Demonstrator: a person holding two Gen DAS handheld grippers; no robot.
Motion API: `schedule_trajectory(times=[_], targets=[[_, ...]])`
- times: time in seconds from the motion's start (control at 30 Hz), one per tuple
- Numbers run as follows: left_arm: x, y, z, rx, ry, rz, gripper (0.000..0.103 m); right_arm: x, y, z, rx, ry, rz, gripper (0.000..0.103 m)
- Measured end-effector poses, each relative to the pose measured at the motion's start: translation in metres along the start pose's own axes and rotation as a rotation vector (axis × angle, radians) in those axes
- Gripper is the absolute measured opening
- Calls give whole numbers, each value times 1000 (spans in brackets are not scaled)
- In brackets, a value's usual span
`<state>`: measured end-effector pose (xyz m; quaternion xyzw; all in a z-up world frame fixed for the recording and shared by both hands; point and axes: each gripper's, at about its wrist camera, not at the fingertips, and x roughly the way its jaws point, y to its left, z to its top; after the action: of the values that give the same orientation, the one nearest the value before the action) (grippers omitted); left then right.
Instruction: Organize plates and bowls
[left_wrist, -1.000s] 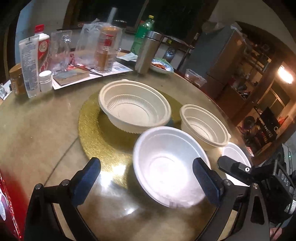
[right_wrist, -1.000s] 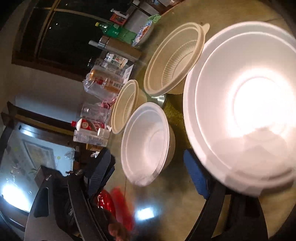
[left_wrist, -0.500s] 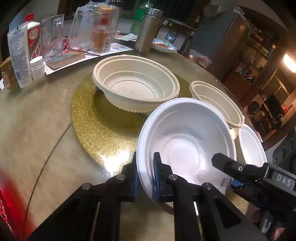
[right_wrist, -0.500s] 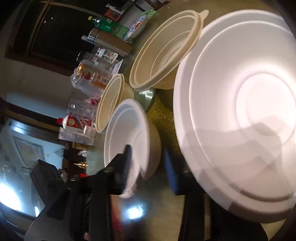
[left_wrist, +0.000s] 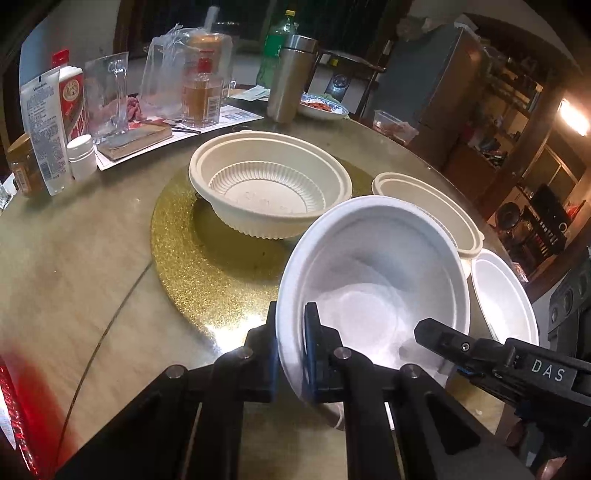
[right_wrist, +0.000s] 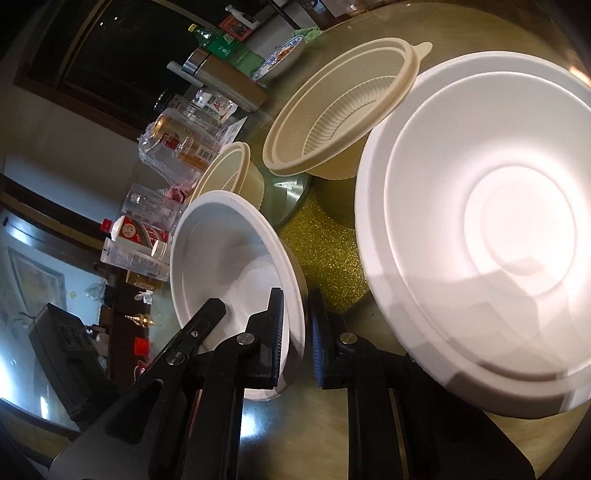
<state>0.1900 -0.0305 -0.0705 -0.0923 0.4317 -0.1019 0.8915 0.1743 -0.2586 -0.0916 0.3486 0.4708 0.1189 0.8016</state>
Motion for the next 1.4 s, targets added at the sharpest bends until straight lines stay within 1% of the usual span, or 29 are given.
schedule_trajectory(times=[0.57, 0.9, 1.0, 1.4], targets=[[-6, -3, 0, 23, -34, 24, 10, -1, 8, -4, -57, -30, -15, 14], [-9, -5, -1, 35, -49, 32, 10, 1, 9, -5, -70, -33, -18, 14], [-10, -6, -1, 37, -55, 29, 10, 0, 9, -5, -73, -39, -17, 14], [-15, -15, -4, 61, -88, 58, 10, -4, 5, -8, -76, -55, 5, 14]])
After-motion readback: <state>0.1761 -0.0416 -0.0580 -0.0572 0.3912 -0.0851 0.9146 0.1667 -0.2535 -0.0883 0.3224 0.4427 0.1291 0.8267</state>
